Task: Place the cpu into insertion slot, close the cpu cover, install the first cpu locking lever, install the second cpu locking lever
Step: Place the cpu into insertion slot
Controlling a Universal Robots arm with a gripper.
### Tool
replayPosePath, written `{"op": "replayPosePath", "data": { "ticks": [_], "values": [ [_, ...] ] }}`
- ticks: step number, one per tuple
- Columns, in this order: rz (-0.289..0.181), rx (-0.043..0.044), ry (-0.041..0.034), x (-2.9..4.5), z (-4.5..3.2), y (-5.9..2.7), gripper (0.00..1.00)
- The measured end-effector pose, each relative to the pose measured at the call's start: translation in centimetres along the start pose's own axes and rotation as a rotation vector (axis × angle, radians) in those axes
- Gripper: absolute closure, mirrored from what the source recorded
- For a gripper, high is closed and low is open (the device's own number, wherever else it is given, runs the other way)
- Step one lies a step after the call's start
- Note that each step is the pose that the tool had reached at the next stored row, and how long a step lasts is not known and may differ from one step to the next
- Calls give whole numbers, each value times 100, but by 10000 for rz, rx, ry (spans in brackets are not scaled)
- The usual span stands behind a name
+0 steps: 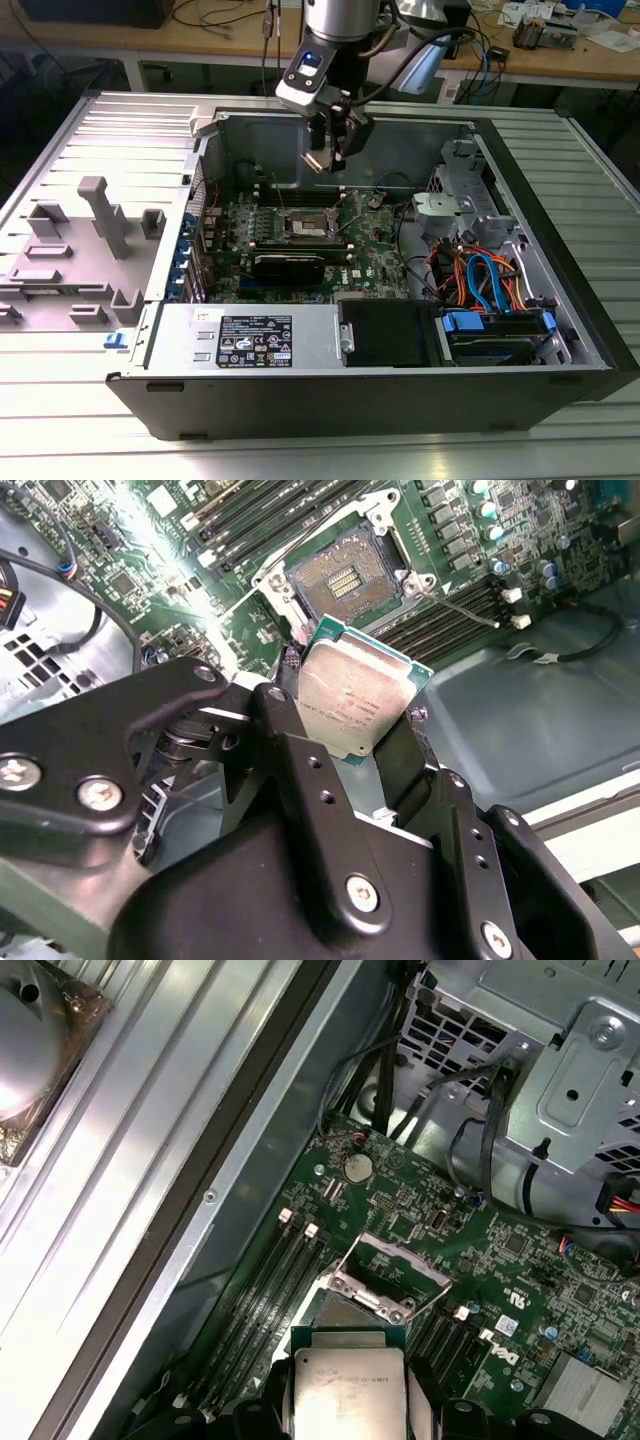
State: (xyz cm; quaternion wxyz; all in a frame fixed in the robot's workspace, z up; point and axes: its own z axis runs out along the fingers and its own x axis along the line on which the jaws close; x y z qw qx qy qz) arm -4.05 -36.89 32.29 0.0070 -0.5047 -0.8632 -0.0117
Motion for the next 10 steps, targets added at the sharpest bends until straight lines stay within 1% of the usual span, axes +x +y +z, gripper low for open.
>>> {"op": "replayPosePath", "data": {
  "ticks": [10],
  "values": [
    [31,-2,-1,3,6,-6,45]
  ]
}}
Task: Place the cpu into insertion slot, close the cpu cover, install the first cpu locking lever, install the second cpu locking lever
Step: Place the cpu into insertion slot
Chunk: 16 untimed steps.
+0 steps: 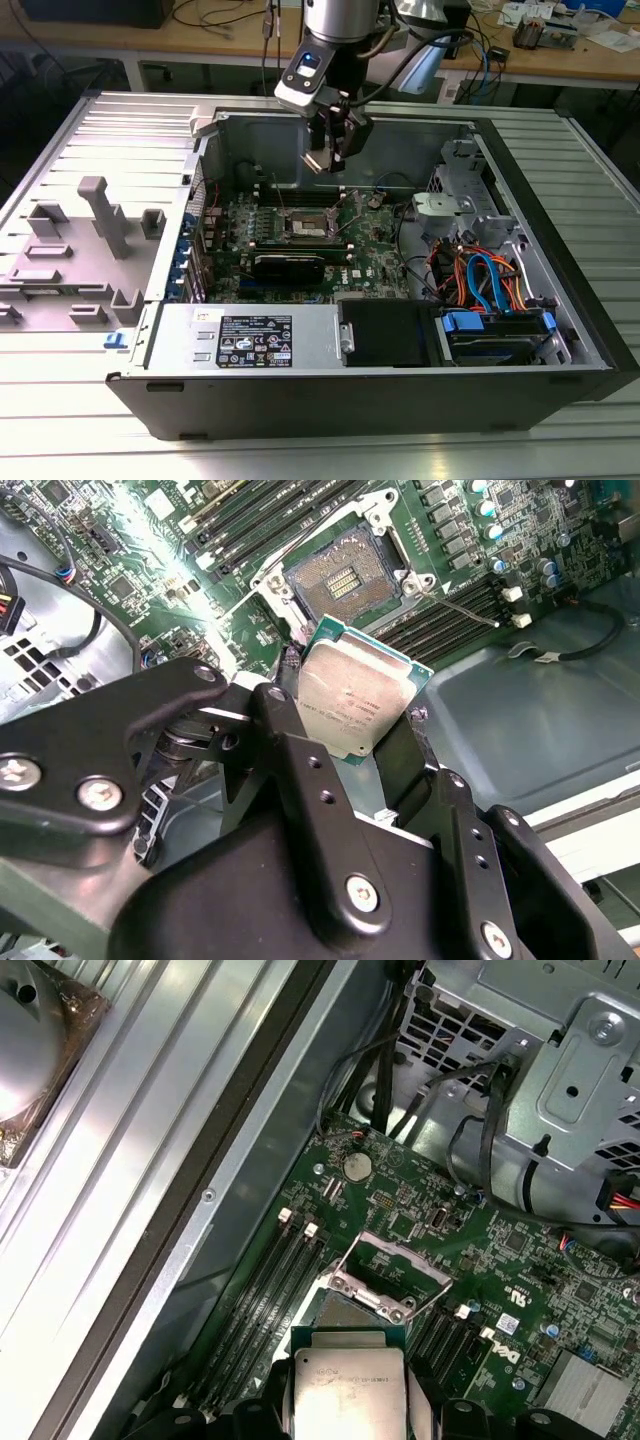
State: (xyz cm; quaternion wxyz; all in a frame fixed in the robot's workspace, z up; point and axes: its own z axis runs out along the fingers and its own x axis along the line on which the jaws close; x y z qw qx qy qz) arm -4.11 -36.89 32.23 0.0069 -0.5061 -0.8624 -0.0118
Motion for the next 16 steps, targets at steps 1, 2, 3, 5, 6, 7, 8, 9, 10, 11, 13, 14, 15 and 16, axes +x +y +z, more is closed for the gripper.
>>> {"op": "replayPosePath", "data": {
  "ticks": [1,2,3,5,6,7,8,9,10,11,13,14,15,16],
  "values": [
    [14,-1,0,0,3,0,45],
    [57,3,-8,0,8,0,45],
    [135,3,-13,0,13,0,45],
    [352,2,-22,-1,25,0,45],
    [526,1,-31,-1,34,-1,45],
    [623,1,-36,-1,40,-1,45],
    [714,2,-43,-1,46,-1,45],
    [808,2,-48,-1,52,-1,45],
    [904,2,-54,-1,58,-1,45],
    [1009,3,-62,-2,65,-1,45],
    [1099,5,-73,-2,77,-1,45],
    [1108,10,-81,-2,84,-1,45],
    [1112,17,-96,-2,95,-1,45],
    [1115,25,-112,-2,104,-2,45]
  ]
}}
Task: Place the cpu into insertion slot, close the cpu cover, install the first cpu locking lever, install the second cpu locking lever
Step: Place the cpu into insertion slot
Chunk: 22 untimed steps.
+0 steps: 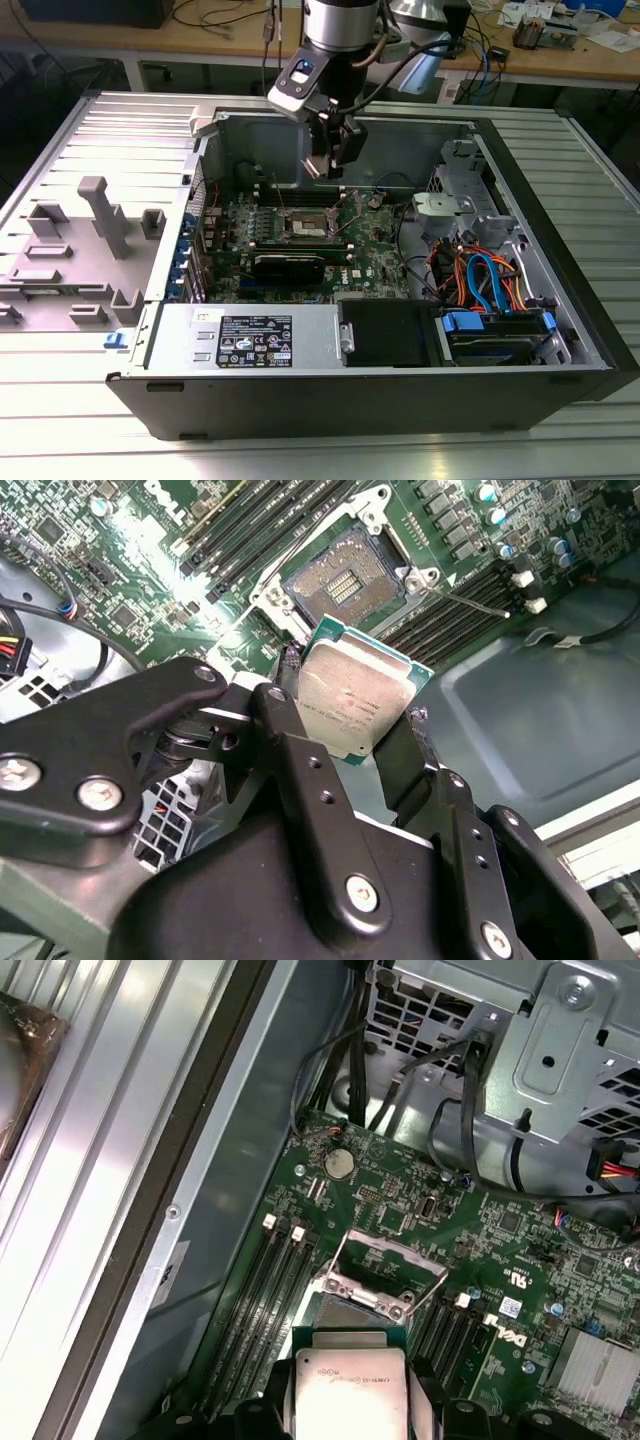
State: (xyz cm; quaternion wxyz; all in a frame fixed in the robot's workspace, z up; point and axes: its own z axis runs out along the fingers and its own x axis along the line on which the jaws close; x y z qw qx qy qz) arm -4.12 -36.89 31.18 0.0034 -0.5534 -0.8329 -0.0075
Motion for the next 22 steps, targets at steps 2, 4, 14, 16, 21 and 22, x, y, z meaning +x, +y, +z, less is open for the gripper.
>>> {"op": "replayPosePath", "data": {
  "ticks": [2,4,14,16,21,22],
  "values": [
    [0,31,-72,0,23,0,45],
    [-2,44,-104,-1,38,0,45],
    [987,42,-124,-2,109,-1,45],
    [1270,38,-125,-2,127,-2,45],
    [1302,39,-125,-2,190,-3,45],
    [1302,39,-125,-2,200,-4,45]
  ]
}}
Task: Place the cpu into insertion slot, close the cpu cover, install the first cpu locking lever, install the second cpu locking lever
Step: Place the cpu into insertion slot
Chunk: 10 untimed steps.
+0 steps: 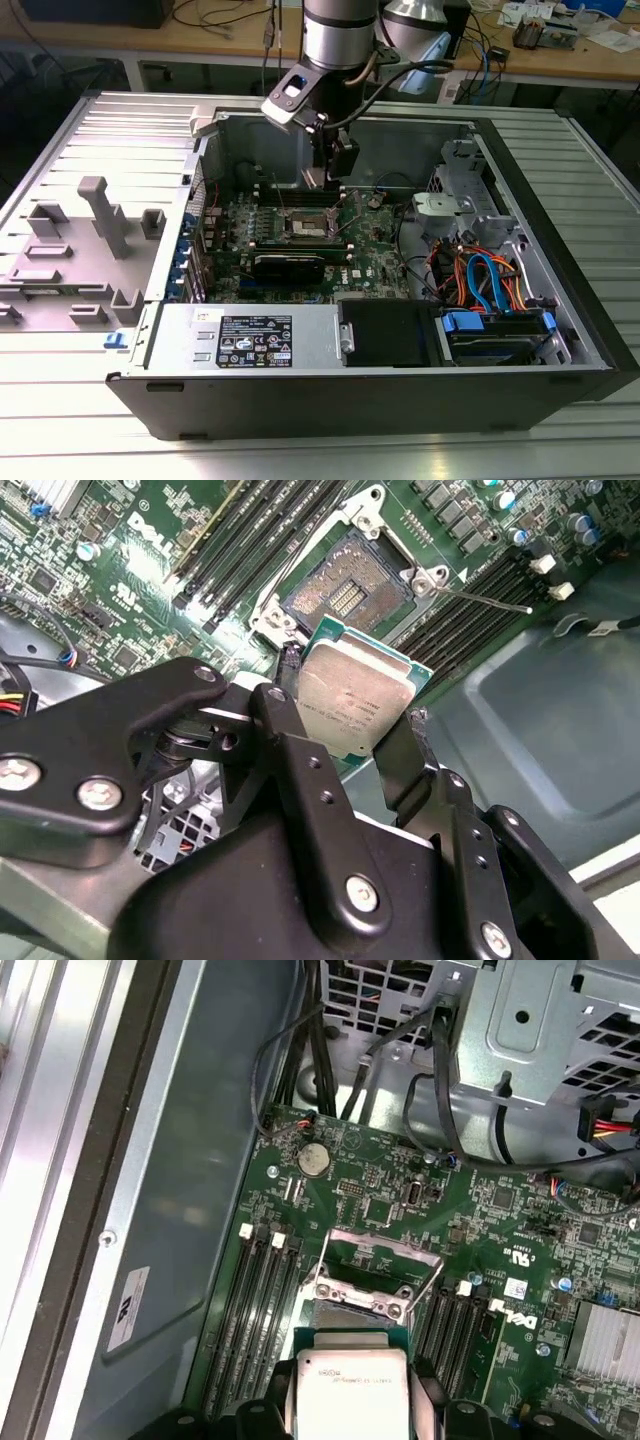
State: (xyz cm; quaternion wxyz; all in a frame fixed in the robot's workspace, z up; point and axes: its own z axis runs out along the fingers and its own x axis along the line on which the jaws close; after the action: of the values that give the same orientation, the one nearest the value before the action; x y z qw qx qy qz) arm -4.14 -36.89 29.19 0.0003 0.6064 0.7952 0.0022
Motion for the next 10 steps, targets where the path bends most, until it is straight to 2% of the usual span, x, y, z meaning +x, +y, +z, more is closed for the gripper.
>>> {"op": "replayPosePath", "data": {
  "ticks": [5,10],
  "values": [
    [46,0,0,0,61,-1,45],
    [677,-1,-2,1,111,-2,45]
  ]
}}
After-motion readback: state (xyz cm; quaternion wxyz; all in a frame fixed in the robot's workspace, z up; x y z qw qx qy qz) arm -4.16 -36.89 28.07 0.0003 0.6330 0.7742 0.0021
